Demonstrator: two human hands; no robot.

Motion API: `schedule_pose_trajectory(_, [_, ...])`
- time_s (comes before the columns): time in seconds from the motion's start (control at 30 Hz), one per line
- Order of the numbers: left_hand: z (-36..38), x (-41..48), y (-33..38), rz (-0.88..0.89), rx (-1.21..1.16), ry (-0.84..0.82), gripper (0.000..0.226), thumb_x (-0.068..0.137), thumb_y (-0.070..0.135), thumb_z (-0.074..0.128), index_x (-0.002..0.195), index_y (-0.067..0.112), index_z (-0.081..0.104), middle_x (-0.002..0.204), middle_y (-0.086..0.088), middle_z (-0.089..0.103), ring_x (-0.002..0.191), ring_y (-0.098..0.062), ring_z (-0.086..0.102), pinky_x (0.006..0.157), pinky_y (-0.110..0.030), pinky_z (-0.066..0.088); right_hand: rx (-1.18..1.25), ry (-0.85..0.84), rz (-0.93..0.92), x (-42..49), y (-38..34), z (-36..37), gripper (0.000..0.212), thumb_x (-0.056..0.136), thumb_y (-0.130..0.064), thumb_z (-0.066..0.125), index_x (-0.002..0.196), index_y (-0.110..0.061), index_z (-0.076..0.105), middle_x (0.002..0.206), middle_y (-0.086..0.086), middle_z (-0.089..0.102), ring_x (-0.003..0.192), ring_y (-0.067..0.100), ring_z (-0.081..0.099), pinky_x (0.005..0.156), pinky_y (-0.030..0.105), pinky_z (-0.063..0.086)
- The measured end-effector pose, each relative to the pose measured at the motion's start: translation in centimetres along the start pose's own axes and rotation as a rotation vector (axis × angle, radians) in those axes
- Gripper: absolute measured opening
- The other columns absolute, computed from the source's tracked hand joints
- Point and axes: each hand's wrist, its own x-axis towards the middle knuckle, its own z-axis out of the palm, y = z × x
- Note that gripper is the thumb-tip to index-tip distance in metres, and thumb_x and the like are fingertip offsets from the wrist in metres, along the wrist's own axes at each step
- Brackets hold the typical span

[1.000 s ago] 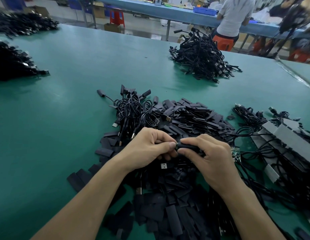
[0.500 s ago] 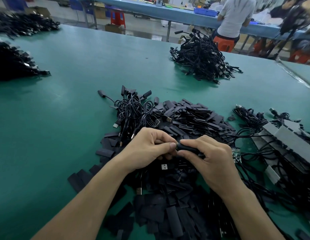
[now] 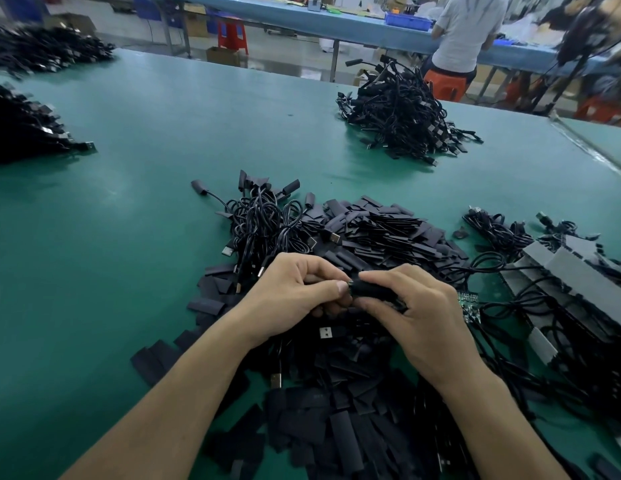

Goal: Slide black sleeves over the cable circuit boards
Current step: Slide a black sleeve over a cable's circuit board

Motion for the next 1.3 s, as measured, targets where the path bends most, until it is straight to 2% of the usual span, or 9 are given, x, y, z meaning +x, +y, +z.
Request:
schedule_pose_trajectory(0.23, [0.13, 0.02, 0.09, 0.04, -0.029, 0.077, 0.014, 0.085, -0.002, 0.073, 0.081, 0.011, 0.075, 0.069, -0.004, 0.069, 0.065, -0.019, 0.059, 0.053, -0.019, 0.05, -0.007, 0.031, -0.013, -0.12, 0.04, 0.23, 0.024, 0.079, -0.018, 0.082, 0.102, -0.015, 0.077, 0.085, -0.007, 0.071, 0.079, 0.013, 0.065, 0.071, 0.035, 0.055])
schedule_pose_trajectory(0.53, [-0.16, -0.11, 0.1, 0.018, -0.057, 0.069, 0.023, 0.081, -0.005, 0.077, 0.095, 0.01, 0.068, 0.078, -0.008, 0.077, 0.065, -0.009, 0.068, 0.057, -0.018, 0.051, 0.056, -0.028, -0.021, -0.02, -0.05, 0.36, 0.024, 0.08, -0.02, 0.08, 0.104, -0.015, 0.076, 0.086, -0.007, 0.068, 0.082, 0.014, 0.064, 0.071, 0.036, 0.055])
schedule_pose_trajectory(0.73, [-0.09, -0.09, -0.04, 0.023, -0.109, 0.071, 0.023, 0.08, -0.006, 0.077, 0.087, 0.013, 0.067, 0.08, -0.011, 0.077, 0.06, -0.01, 0.067, 0.056, -0.018, 0.051, 0.05, 0.009, -0.015, -0.11, -0.13, 0.39, 0.025, 0.079, -0.018, 0.082, 0.103, -0.014, 0.076, 0.087, -0.005, 0.07, 0.081, 0.014, 0.065, 0.073, 0.029, 0.052])
schedule_pose_trajectory(0.87, [-0.15, -0.03, -0.11, 0.015, -0.126, 0.085, 0.023, 0.081, -0.005, 0.076, 0.083, 0.017, 0.068, 0.077, -0.011, 0.075, 0.06, -0.013, 0.066, 0.056, -0.02, 0.052, 0.076, 0.055, 0.053, -0.05, -0.26, 0.14, 0.031, 0.076, -0.021, 0.085, 0.105, -0.018, 0.075, 0.091, -0.009, 0.07, 0.085, 0.003, 0.064, 0.078, 0.01, 0.045])
schedule_pose_trajectory(1.07, [-0.14, -0.09, 0.07, 0.012, -0.171, 0.092, 0.022, 0.082, -0.008, 0.074, 0.086, 0.012, 0.066, 0.083, -0.02, 0.075, 0.063, -0.014, 0.068, 0.055, -0.022, 0.053, 0.146, 0.107, 0.101, 0.0, -0.21, 0.13, 0.026, 0.069, -0.02, 0.088, 0.093, -0.017, 0.079, 0.084, -0.014, 0.071, 0.081, -0.005, 0.065, 0.074, 0.005, 0.043])
schedule_pose_trajectory(1.3, [-0.15, -0.07, 0.0, 0.019, -0.203, 0.087, 0.023, 0.081, -0.011, 0.074, 0.086, 0.01, 0.066, 0.081, -0.017, 0.076, 0.062, -0.016, 0.068, 0.056, -0.022, 0.053, 0.221, 0.152, 0.088, 0.03, -0.36, 0.13, 0.025, 0.069, -0.027, 0.083, 0.09, -0.015, 0.079, 0.083, -0.017, 0.07, 0.079, -0.005, 0.068, 0.072, 0.008, 0.048])
